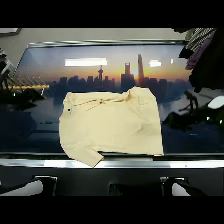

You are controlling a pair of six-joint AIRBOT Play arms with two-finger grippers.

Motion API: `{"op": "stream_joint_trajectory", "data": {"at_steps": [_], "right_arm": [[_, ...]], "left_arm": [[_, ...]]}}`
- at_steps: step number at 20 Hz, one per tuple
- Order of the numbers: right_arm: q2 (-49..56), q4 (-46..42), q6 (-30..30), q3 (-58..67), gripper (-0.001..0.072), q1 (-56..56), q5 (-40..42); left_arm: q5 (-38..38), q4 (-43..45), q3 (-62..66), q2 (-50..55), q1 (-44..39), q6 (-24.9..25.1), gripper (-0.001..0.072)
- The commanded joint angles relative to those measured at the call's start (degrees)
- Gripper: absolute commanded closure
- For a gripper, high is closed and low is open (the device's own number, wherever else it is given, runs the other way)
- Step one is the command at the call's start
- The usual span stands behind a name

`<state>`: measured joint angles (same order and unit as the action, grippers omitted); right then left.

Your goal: Fold the clothes and pants, and hang the long-sleeved shirts on hangers.

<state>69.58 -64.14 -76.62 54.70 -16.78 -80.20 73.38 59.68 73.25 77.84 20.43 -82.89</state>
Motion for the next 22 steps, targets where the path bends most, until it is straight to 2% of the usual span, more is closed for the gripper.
{"op": "stream_joint_trajectory", "data": {"at_steps": [1, 5, 12, 16, 20, 22], "right_arm": [[-6.16, -7.17, -2.05, -13.86, 0.0218, -1.97, 0.02], [-6.73, -7.06, -2.05, -20.13, 0.0219, -1.97, 2.36], [-6.73, -4.15, -1.16, -24.7, 0.022, -1.97, 7.19], [-6.73, 3.28, 0.7, -27.52, 0.0252, -1.97, 11.08], [-6.73, 4.63, 1.01, -28.3, 0.0676, -1.97, 11.1], [-6.82, 5.16, 1.01, -28.3, 0.0679, -1.97, 10.27]], "left_arm": [[-1.33, -1.66, -16.65, -10.88, 4.02, 0.68, 0.0033], [-1.4, -1.66, -25.92, -16.74, 4.2, 0.68, 0.0033], [-1.36, -1.66, -27.34, -17.62, 4.17, 1.95, 0.0033], [-1.14, -1.64, -27.41, -17.62, 4.2, 3.65, 0.0033], [-1.88, -1.66, -31.01, -17.62, 4.22, 5.62, 0.0033], [-2.29, -1.66, -35.3, -17.62, 4.22, 6.32, 0.0033]]}}
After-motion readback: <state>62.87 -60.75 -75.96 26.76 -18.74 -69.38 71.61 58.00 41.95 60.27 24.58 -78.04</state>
